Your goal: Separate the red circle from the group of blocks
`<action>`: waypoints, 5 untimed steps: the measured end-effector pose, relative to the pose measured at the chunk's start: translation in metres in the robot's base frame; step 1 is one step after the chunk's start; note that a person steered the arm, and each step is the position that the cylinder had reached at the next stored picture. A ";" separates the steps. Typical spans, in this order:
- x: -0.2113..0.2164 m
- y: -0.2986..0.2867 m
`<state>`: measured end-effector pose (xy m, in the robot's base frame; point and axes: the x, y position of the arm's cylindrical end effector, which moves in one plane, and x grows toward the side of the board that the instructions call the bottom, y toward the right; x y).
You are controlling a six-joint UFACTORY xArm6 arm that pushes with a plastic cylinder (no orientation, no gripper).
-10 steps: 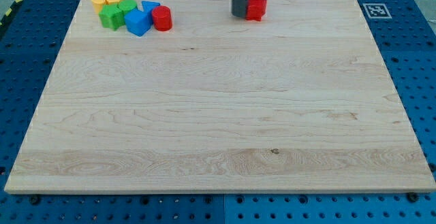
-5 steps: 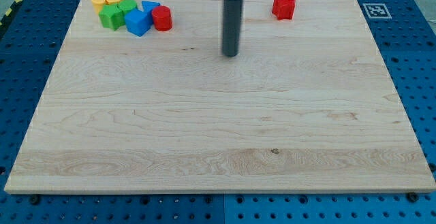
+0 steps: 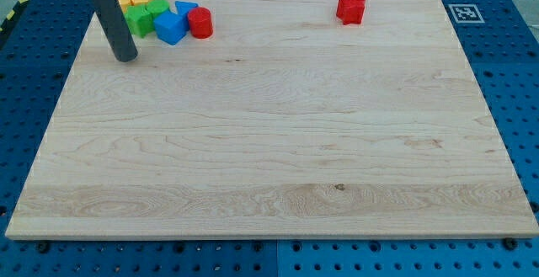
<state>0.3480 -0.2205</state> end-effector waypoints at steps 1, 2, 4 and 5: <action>-0.024 0.021; -0.040 0.054; -0.044 0.126; -0.044 0.168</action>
<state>0.3036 -0.0525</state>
